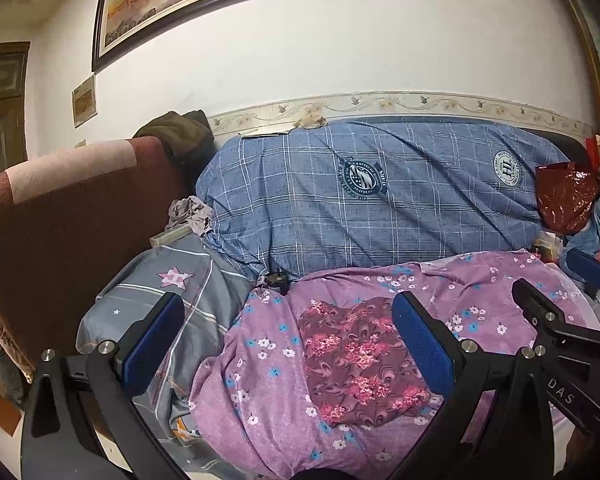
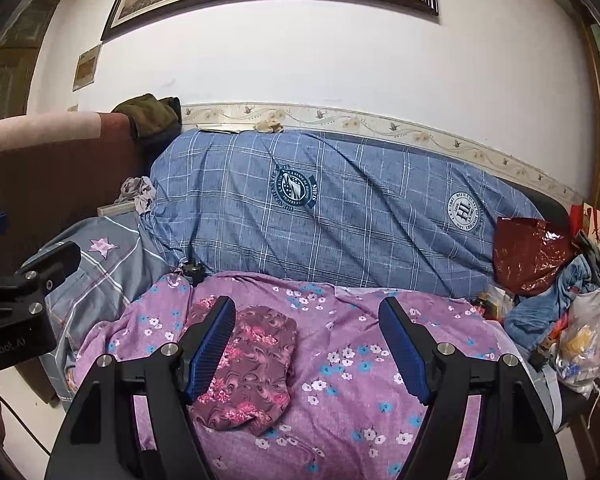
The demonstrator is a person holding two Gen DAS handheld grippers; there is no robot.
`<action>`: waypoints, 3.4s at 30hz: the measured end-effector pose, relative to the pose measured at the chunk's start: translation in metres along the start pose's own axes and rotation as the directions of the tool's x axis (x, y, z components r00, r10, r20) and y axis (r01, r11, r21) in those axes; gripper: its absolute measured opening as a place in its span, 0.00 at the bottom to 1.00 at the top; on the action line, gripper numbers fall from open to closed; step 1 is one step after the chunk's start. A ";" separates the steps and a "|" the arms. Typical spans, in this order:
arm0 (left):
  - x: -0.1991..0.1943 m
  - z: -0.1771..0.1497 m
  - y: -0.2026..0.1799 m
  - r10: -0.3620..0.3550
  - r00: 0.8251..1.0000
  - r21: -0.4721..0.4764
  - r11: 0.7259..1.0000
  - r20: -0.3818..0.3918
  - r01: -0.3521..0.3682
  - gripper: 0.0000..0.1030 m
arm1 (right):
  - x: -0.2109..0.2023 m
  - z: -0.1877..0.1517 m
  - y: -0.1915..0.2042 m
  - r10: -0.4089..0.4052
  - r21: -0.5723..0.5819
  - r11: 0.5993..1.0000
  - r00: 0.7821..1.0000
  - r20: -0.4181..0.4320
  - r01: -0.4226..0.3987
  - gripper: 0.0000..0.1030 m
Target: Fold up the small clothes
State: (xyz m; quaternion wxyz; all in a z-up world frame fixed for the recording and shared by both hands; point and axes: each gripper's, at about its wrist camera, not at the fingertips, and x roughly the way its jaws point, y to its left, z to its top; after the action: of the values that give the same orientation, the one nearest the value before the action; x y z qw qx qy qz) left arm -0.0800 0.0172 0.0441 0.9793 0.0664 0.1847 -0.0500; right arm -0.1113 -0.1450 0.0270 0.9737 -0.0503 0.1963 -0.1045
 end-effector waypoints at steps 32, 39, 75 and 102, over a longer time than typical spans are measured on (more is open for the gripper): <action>-0.046 0.006 0.008 -0.012 0.997 -0.012 1.000 0.073 0.012 1.00 | -0.044 0.006 0.006 0.012 -0.008 1.000 0.997 0.080 -0.012 0.74; -0.059 0.004 0.006 -0.019 0.996 -0.001 1.000 0.090 0.020 1.00 | -0.057 0.005 0.006 0.007 -0.002 1.000 0.995 0.099 -0.006 0.75; -0.041 -0.012 0.005 -0.065 0.997 0.014 0.998 0.033 0.064 1.00 | -0.039 -0.011 0.000 -0.026 0.073 0.997 0.998 0.052 0.022 0.80; 0.047 -0.032 0.006 -0.109 0.987 0.056 0.992 -0.115 0.116 1.00 | 0.053 -0.019 0.030 -0.027 0.054 0.998 0.995 -0.101 0.033 0.84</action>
State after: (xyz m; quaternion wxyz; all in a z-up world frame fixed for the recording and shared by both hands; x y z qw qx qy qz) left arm -0.0468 0.0241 -0.0026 0.9605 0.0892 0.2410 -0.1070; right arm -0.0654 -0.1285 -0.0146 0.9620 -0.0211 0.2410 -0.1267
